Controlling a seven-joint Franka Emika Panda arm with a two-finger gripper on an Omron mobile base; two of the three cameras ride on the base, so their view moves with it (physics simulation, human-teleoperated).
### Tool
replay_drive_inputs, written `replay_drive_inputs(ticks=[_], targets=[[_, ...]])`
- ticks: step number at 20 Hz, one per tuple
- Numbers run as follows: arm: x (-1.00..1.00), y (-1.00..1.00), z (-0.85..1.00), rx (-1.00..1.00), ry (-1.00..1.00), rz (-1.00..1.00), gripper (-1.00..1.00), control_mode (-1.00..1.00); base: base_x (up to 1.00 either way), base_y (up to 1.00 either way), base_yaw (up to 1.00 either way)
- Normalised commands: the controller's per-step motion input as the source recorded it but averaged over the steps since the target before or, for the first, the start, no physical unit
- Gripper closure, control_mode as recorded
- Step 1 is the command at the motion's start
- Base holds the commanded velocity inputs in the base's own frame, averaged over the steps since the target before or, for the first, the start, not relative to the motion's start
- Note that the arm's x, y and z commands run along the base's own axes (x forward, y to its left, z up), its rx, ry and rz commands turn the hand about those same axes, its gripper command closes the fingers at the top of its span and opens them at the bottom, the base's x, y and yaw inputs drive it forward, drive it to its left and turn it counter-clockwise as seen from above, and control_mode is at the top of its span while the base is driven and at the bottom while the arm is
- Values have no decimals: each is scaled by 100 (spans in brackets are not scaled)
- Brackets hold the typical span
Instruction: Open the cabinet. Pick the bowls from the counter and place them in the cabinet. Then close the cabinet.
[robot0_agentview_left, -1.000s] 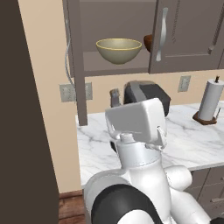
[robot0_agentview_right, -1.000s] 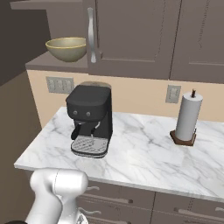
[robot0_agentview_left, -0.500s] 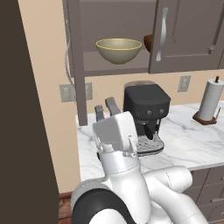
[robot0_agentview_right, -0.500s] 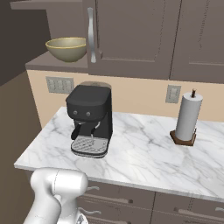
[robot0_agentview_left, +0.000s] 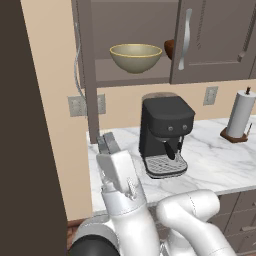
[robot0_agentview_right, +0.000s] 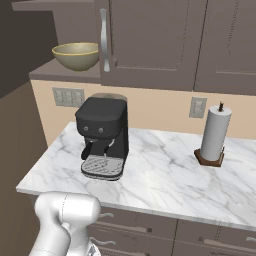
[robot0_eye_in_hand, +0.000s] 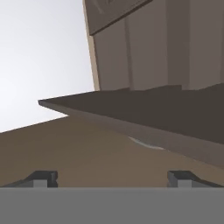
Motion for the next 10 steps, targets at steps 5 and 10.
replay_drive_inputs(ticks=[5, 10], targets=[[-56, 65, -4, 5, 0, -20, -100, -100, 0, 0, 0], [-28, 72, 0, 3, 2, -18, -100, -100, 0, 0, 0]])
